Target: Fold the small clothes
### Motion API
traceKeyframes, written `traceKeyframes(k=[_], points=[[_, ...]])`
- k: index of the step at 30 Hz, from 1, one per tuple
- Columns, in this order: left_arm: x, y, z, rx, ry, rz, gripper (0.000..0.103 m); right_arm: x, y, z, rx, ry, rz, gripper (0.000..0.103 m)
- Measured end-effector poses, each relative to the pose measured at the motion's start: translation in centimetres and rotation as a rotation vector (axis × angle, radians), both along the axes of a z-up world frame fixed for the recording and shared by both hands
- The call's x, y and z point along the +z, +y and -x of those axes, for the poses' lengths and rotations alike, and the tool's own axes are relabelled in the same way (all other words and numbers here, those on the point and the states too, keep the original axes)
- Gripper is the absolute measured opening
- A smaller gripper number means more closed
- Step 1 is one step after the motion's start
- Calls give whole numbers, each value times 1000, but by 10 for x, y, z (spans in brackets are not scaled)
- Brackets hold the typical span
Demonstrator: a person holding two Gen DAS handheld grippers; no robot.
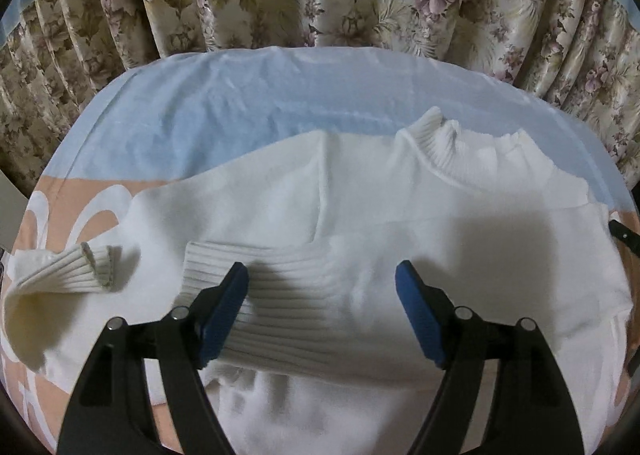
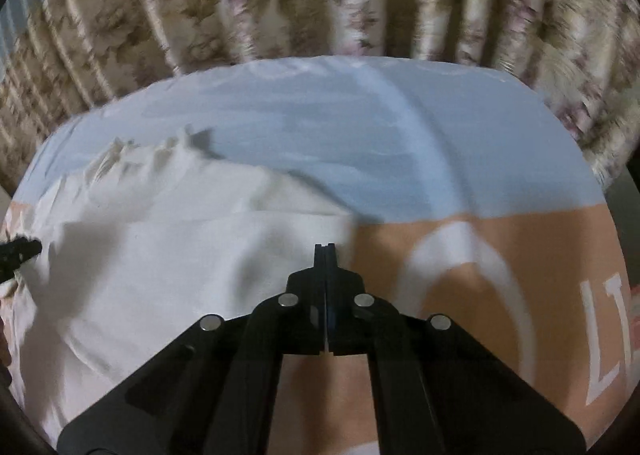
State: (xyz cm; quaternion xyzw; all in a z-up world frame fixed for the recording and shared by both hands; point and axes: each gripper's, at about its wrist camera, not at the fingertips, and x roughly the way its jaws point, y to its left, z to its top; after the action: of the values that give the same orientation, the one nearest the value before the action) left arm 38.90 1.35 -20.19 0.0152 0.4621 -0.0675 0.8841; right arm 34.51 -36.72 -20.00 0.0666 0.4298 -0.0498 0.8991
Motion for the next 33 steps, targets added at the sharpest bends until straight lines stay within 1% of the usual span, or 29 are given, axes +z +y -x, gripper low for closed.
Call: traceKeyframes(k=[2, 3, 4, 5, 6, 7, 9, 10, 11, 12, 13, 15, 16, 17, 18, 19, 20, 22, 23, 24, 26, 27, 28, 29, 31, 32, 33], points=[[-1, 1, 2, -3, -6, -10, 77, 3, -16, 9, 27, -28, -114, 1], [-1, 2, 2, -5, -10, -16, 77, 10, -15, 17, 49, -52, -140, 4], [-1, 2, 3, -6, -11, -20, 77, 14, -10, 22, 73, -57, -137, 9], [-2, 1, 2, -7, -11, -23, 77, 17, -4, 27, 103, -48, -138, 19], [-2, 2, 3, -7, -11, -22, 77, 20, 7, 34, 131, -44, -137, 45], [-2, 2, 2, -8, -10, -22, 77, 21, 15, 38, 150, -45, -131, 52], [-2, 2, 2, -8, -10, -25, 77, 17, 32, 42, 186, -10, -131, 52], [-2, 2, 2, -5, -10, -23, 77, 12, 38, 41, 187, 15, -124, 49], [-2, 3, 2, -4, -9, -22, 77, 6, 43, 40, 185, 42, -110, 40], [-2, 4, 4, -4, -10, -22, 77, -1, 47, 41, 187, 56, -102, 17], [-2, 5, 5, -4, -14, -27, 77, -1, 48, 43, 180, 44, -96, 16], [-5, 6, 7, -4, -21, -42, 77, 5, 45, 50, 164, 2, -84, 9], [-6, 8, 7, -4, -21, -45, 77, 5, 37, 52, 138, -2, -88, 9], [-7, 9, 7, -5, -24, -43, 77, 2, 29, 55, 119, 5, -115, 9], [-8, 10, 7, -6, -29, -39, 77, -3, 16, 53, 97, 10, -172, 9], [-8, 10, 7, -6, -29, -40, 77, -5, 11, 55, 90, 9, -206, 15], [-8, 10, 7, -6, -29, -42, 77, -6, 8, 57, 89, 13, -217, 18], [-6, 12, 8, -4, -25, -42, 77, 3, 9, 62, 81, 7, -194, 33], [-3, 13, 8, -1, -25, -33, 77, 12, 11, 64, 77, -16, -180, 33], [1, 14, 9, 2, -29, -10, 77, 24, 19, 66, 81, -54, -137, 33], [6, 13, 11, 3, -26, 26, 79, 43, 45, 60, 124, -108, -15, 35], [5, 11, 11, -3, -18, 33, 79, 44, 55, 56, 147, -114, 5, 41], [4, 7, 11, -7, -12, 24, 79, 43, 68, 49, 170, -111, 25, 43], [2, 3, 10, -11, -9, 11, 79, 37, 85, 39, 209, -100, 50, 43], [-6, 0, 10, -10, -20, -58, 79, 24, 103, 26, 245, -72, 96, 42], [-8, 2, 11, -11, -26, -77, 81, 16, 110, 20, 260, -48, 124, 42], [-8, 5, 11, -14, -28, -73, 81, 7, 113, 17, 265, -22, 162, 40]])
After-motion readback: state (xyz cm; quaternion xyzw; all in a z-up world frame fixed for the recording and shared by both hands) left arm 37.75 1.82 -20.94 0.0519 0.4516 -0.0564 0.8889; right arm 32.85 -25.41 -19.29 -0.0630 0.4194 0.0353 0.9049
